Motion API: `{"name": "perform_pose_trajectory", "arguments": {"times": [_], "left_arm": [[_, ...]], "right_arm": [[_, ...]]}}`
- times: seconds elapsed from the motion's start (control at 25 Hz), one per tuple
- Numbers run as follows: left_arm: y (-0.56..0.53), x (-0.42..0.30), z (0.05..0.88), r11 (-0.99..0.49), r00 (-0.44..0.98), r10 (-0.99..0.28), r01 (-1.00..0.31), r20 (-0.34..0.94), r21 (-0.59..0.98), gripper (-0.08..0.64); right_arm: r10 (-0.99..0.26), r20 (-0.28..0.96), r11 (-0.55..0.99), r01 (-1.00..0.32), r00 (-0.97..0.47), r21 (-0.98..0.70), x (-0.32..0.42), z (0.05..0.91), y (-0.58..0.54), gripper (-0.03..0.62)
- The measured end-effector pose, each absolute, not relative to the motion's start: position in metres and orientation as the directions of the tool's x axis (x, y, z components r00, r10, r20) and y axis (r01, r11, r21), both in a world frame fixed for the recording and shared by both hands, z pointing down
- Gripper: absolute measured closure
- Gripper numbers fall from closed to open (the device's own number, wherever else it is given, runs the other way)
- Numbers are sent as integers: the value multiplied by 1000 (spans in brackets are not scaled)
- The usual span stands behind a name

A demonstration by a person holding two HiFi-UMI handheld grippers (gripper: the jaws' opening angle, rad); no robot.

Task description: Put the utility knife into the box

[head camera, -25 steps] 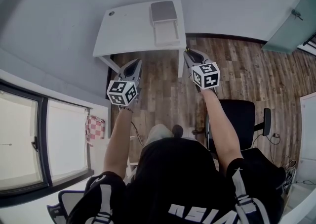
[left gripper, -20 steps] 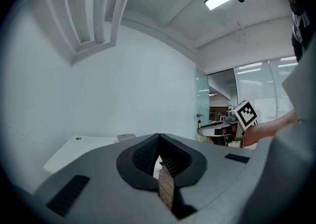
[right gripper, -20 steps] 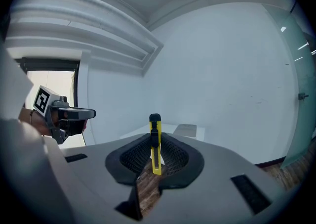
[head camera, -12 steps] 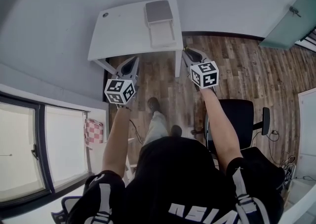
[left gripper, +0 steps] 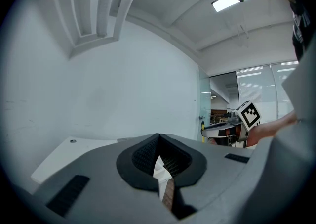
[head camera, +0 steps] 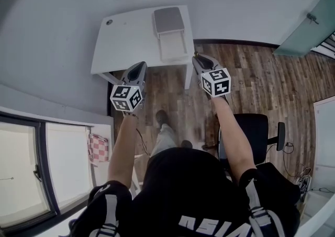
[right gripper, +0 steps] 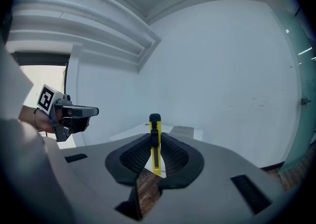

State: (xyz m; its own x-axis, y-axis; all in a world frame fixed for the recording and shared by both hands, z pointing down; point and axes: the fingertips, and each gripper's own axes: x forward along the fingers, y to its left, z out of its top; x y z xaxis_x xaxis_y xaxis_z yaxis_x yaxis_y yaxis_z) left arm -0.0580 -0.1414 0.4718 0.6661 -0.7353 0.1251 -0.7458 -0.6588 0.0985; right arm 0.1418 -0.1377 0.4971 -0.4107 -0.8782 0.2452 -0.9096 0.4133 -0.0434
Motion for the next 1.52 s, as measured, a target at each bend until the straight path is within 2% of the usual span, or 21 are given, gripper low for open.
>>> {"name": "perform_pose_trajectory", "arguments": {"times": [0.88, 1.52], "left_arm": [[-305, -87, 491, -681, 699, -701, -715, 140, 160, 535], [-381, -99, 493, -719, 740, -657, -673, 146, 175, 535]], "right_arm": [[-873, 305, 388, -921, -381, -41, 112, 514, -287, 518], [-883, 333, 338, -941, -330, -37, 100, 521, -353, 518]]}}
